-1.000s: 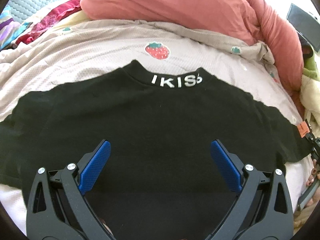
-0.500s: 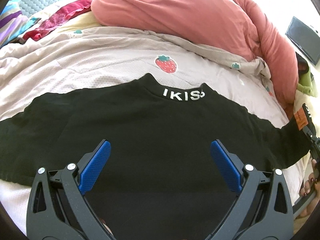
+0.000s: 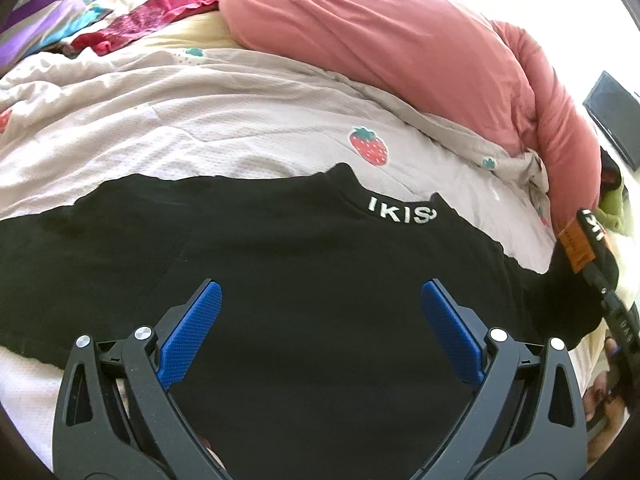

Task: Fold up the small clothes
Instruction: 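Carry the sock with the right tool onto the shirt body and release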

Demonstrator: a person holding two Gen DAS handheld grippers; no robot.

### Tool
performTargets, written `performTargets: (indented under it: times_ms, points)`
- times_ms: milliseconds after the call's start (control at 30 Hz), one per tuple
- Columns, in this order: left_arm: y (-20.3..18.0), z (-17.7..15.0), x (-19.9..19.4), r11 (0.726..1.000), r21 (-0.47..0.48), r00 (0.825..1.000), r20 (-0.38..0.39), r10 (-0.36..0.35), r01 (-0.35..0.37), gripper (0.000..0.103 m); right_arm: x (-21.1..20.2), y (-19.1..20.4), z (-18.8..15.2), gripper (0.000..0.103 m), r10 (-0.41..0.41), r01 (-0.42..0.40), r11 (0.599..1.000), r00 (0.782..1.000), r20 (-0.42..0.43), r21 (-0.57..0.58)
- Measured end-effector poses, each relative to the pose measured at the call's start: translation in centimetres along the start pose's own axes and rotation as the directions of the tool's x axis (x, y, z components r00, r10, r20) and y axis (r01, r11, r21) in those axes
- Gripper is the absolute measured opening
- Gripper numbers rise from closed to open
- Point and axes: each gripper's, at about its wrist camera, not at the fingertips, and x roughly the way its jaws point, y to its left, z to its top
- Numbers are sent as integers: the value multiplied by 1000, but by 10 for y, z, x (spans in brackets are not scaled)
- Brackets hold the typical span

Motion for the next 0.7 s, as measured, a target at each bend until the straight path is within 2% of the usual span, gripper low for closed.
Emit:
performTargets:
  times_ms: [233, 300, 333, 400, 500, 600, 700]
  points:
    - [7, 1, -4, 999, -32, 1000, -5, -23, 23, 94, 32, 67, -18, 20, -26, 14, 981, 998, -60, -191]
    - [10, 1, -5, 999, -39, 1000, -4, -26, 26, 94, 38, 83, -27, 25, -25, 5, 969, 997, -75, -248]
    - [11, 1, -5, 999, -46, 1000, -5, -29, 29, 94, 40, 91, -32, 28, -12, -12, 962, 996, -87, -273]
    - [13, 1, -4, 997, -61, 999, -12, -46, 46, 94, 41, 105, -41, 47, 21, -50, 949, 995, -94, -312]
    - [15, 0, -2, 995, -78, 998, -23, -65, 63, 94, 37, 127, -55, 58, 64, -103, 915, 992, -111, -389]
    - [16, -1, 1, 992, -91, 995, -40, -91, 87, 94, 30, 139, -65, 62, 129, -188, 892, 977, -169, -410]
    - [15, -5, 6, 986, -108, 990, -61, -131, 124, 94, 22, 134, -69, 65, 169, -239, 895, 963, -210, -377]
